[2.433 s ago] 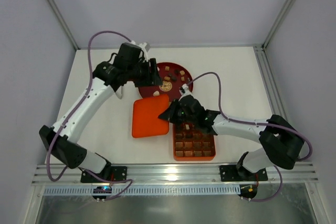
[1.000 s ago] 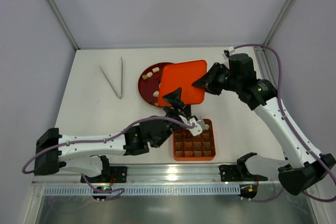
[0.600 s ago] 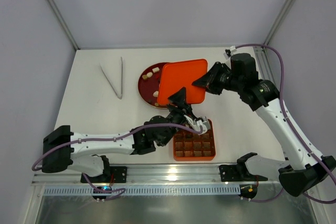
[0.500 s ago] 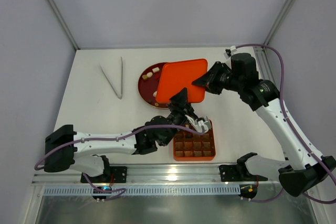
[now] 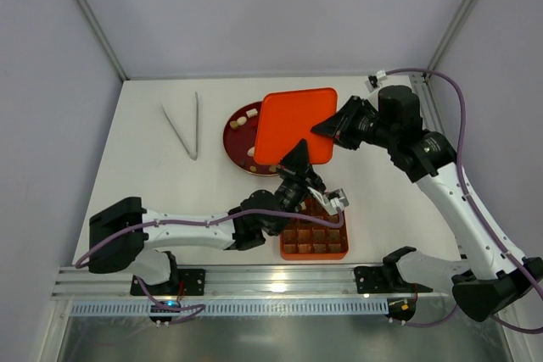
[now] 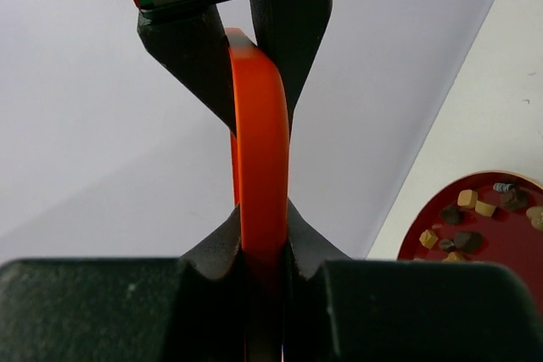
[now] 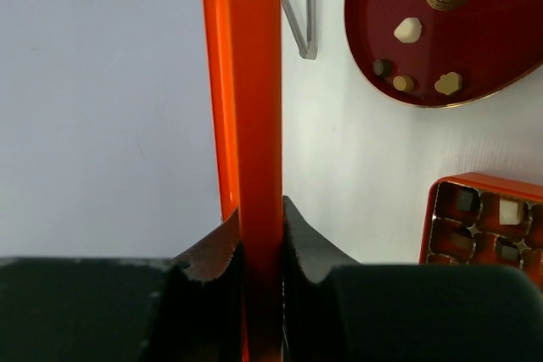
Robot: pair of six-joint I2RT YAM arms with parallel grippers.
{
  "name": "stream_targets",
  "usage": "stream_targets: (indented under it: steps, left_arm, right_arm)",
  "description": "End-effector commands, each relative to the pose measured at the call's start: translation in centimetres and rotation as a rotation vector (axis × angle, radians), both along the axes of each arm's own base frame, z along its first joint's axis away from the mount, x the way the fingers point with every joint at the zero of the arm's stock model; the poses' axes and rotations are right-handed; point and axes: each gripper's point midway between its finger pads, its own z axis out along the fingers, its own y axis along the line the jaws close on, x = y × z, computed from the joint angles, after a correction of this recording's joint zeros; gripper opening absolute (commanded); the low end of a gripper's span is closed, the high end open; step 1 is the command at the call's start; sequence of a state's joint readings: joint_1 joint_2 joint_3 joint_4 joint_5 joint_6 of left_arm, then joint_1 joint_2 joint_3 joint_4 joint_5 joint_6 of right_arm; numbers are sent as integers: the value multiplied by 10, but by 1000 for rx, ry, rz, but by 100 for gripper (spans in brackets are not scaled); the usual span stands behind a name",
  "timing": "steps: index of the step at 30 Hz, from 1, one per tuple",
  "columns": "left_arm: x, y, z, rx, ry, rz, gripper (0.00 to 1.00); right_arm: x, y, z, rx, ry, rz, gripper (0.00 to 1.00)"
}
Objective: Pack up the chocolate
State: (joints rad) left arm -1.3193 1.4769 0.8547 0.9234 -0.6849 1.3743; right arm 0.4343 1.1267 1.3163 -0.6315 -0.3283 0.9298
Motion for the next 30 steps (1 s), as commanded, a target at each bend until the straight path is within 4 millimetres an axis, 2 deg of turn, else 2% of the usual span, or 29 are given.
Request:
stream_targets:
  steps: [1,5,14,16,17,20,21,24,30]
  left_arm:
    - [0,13,51,-172,-92,33,0]
    - [-4,11,52,-154,-133,39,0]
    - [-12,9,55,-149,-192,39,0]
    - [-11,12,56,-154,-186,51,0]
    - [-10,13,56,-158,-179,59,0]
    - [-6,16,53,-153,-140,88,2]
    - [-5,16,51,-148,-133,90,9]
    - [-1,19,47,-140,-100,103,15]
    - [8,28,45,-163,-69,137,17]
  right_arm:
    - [-15,5,9,34,-20,53,22]
    - [-15,4,8,35,-30,53,30]
    - [-13,1,6,23,-56,39,37]
    - [-13,-1,8,17,-72,29,31]
    - [-13,-2,9,14,-82,27,25]
    - [-13,-3,9,15,-84,25,13]
    - [-14,-2,10,19,-84,29,8]
    - [-16,-2,13,24,-92,35,4]
    - [-20,-2,19,39,-101,39,4]
